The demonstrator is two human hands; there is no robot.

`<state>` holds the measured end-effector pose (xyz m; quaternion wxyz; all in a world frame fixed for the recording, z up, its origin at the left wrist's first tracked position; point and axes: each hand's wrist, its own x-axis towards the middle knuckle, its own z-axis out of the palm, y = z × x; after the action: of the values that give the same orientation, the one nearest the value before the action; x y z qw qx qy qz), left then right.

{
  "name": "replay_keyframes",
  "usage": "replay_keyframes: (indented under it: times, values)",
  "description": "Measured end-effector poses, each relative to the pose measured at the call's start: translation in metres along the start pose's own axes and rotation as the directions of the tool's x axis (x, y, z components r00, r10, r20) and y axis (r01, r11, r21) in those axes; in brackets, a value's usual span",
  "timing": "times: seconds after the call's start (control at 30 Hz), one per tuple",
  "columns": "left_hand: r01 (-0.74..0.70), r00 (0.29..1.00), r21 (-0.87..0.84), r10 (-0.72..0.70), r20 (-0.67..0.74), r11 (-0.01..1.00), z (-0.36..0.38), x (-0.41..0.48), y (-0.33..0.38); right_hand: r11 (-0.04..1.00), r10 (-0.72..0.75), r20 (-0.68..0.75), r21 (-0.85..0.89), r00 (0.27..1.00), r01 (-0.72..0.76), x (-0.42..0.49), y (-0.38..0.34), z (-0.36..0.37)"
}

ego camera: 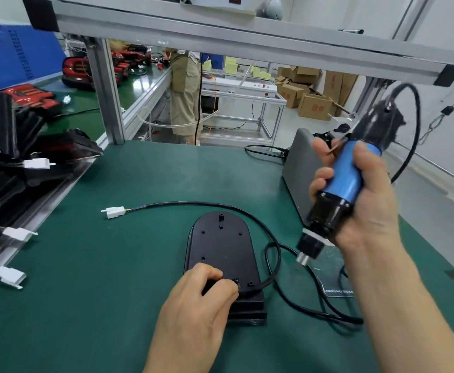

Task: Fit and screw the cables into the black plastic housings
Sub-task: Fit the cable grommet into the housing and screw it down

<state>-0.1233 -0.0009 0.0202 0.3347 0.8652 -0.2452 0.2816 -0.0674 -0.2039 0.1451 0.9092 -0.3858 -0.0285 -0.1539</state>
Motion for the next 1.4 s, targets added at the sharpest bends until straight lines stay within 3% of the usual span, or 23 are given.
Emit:
replay_keyframes:
  times: [0.37,1.4]
  values:
    - [0.038,0.999,0.005,-0.038,0.021,0.999,0.001,-0.001,0.002,0.948,-0.121,0.208,-0.266,0.971,0.176,-0.002,0.047,0.040]
    - [0.046,0.999,0.004,-0.046,0.001,0.999,0.005,-0.002,0.000,0.898,-0.066,0.310,-0.396,0.948,0.192,-0.011,0.059,0.059]
